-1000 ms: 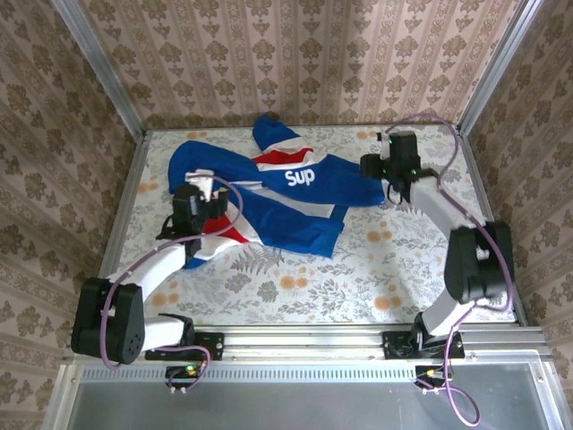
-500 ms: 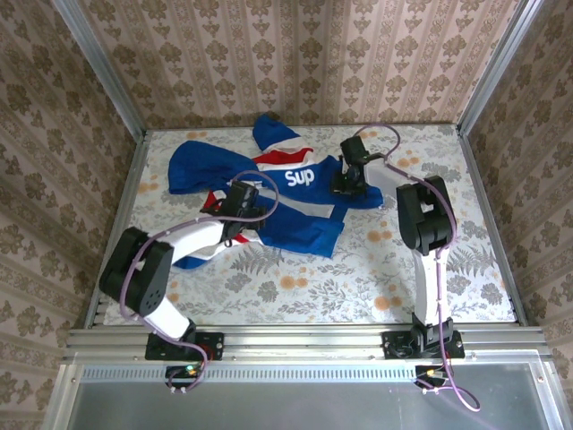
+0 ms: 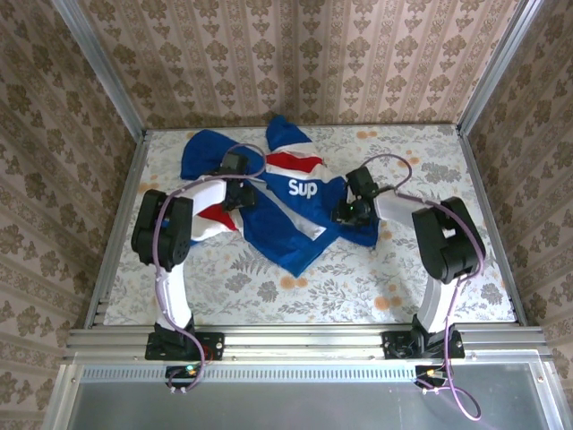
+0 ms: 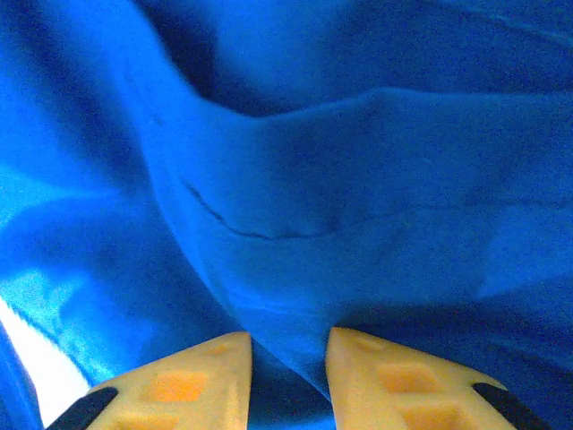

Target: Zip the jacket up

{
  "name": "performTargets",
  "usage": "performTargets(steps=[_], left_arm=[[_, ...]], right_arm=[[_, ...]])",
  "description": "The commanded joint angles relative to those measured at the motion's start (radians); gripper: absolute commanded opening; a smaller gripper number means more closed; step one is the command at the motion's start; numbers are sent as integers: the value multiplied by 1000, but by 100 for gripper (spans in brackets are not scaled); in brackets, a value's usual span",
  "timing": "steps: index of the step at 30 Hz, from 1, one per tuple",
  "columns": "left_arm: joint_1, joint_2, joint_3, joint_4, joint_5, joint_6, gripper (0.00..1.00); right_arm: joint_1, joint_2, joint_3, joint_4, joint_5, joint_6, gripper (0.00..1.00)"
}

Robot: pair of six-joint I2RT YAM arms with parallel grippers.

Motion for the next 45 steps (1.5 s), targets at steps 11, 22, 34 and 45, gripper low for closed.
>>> performTargets(steps=[11, 22, 34, 45], left_arm=[[-71, 31, 203, -89, 161, 92, 59], [-123, -350, -173, -129, 123, 30, 52], [-464, -476, -608, 120, -1, -329, 33], [-375, -542, -717, 56, 1, -263, 26]], right_arm=[[264, -192, 4, -92, -4, 77, 40], [211, -24, 221, -226, -18, -122, 42], [138, 322, 512, -190, -153, -39, 37], [-26, 210, 315, -104, -94, 39, 37]])
